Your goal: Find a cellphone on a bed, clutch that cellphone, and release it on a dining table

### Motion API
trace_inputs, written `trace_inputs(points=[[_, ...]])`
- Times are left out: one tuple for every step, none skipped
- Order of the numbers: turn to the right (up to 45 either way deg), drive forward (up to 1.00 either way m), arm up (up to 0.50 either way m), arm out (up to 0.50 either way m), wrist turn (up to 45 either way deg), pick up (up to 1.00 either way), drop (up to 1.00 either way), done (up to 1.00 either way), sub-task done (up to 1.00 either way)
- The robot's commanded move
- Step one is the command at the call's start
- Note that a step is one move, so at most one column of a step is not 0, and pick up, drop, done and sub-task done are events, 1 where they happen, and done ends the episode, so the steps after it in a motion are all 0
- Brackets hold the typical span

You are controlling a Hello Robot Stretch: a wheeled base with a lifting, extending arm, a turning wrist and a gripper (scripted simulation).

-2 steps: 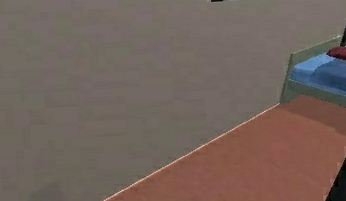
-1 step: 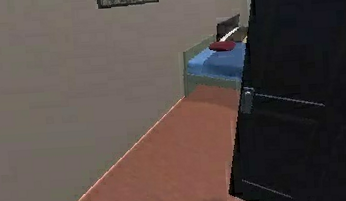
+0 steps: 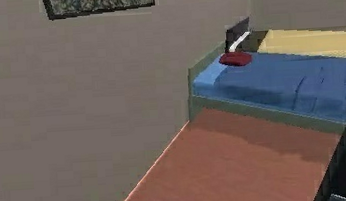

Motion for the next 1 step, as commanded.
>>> trace_inputs(points=[[9.0,0.0,0.0,0.0,0.0,0.0,0.0,0.0,0.0]])
